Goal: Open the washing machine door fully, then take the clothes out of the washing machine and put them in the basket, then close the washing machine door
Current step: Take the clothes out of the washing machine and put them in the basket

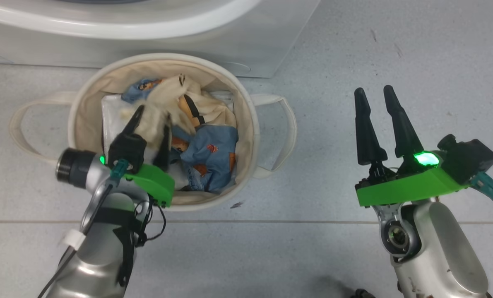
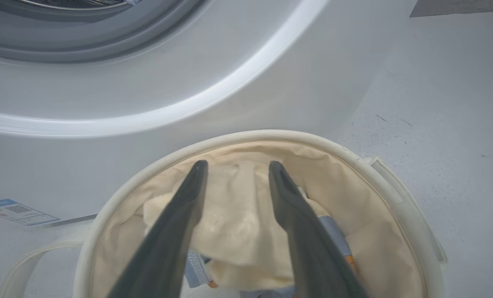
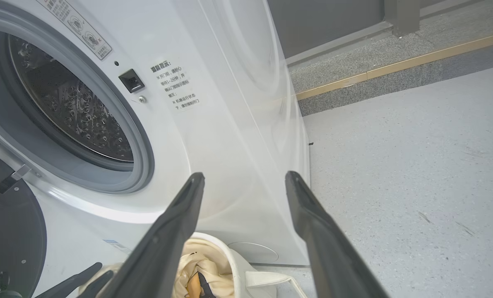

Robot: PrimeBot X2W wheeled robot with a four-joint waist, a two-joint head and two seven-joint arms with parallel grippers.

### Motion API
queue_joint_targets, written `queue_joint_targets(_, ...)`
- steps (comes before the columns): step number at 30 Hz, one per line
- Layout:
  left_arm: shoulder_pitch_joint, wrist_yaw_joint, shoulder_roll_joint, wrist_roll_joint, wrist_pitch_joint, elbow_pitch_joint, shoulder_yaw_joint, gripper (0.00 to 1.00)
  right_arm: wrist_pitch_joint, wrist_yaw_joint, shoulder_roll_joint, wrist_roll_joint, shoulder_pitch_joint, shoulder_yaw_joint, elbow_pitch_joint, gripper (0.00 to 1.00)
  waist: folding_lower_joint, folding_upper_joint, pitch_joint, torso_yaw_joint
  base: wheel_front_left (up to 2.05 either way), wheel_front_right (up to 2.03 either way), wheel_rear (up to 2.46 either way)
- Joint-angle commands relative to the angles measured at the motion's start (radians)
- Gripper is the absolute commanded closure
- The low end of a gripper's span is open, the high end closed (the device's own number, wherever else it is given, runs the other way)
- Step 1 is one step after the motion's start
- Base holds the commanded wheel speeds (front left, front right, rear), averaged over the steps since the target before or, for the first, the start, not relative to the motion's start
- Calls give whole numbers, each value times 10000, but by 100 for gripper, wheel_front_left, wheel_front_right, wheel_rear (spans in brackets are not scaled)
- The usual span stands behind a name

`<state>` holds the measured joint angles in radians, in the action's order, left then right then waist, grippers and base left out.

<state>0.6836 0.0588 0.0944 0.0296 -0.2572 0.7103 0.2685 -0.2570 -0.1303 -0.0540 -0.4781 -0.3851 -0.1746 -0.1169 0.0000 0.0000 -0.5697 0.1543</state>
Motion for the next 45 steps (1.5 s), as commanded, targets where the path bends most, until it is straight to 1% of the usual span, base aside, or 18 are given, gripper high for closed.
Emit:
queue_joint_targets(1,-8,-86,168,16,-45,-52,-190,0,-47,-4,38,24,96,-210,280,0,0,0,74,-39,0,0,0)
queue_joint_targets(5,-79,-44,127,46,-45,-53,-207,0,-47,-4,38,46,118,-232,225,0,0,0,266,-159,0,0,0)
queue_joint_targets(8,-213,18,83,105,-45,-420,-278,0,-48,-4,38,83,143,-270,184,0,0,0,449,-278,0,0,0)
queue_joint_targets(15,-858,75,-43,305,-45,-2350,-571,0,-48,-4,38,203,230,-163,176,0,0,0,1108,-652,0,0,0)
queue_joint_targets(22,-2186,218,-209,430,-45,-4391,-872,0,-48,-4,38,345,544,-64,120,0,0,0,2019,-1024,0,0,0)
queue_joint_targets(23,-2186,218,-209,430,-45,-4391,-872,0,-48,-4,38,345,544,-64,120,0,0,0,2019,-1024,0,0,0)
queue_joint_targets(28,-3191,459,-297,413,-45,-5437,-1087,0,-48,-4,38,426,866,-175,170,0,0,0,2638,-1237,0,0,0)
queue_joint_targets(38,-4533,577,-382,573,-45,-6516,-1450,0,-48,-4,38,251,1623,-235,170,0,0,0,3483,-1371,0,0,0)
queue_joint_targets(41,-4845,555,-403,659,-45,-6786,-1530,0,-48,-4,38,164,1770,-222,135,0,0,0,3679,-1328,0,0,0)
queue_joint_targets(45,-5120,456,-421,668,-45,-6771,-1470,0,-48,-4,38,91,1924,-226,92,0,0,0,3970,-1281,0,0,0)
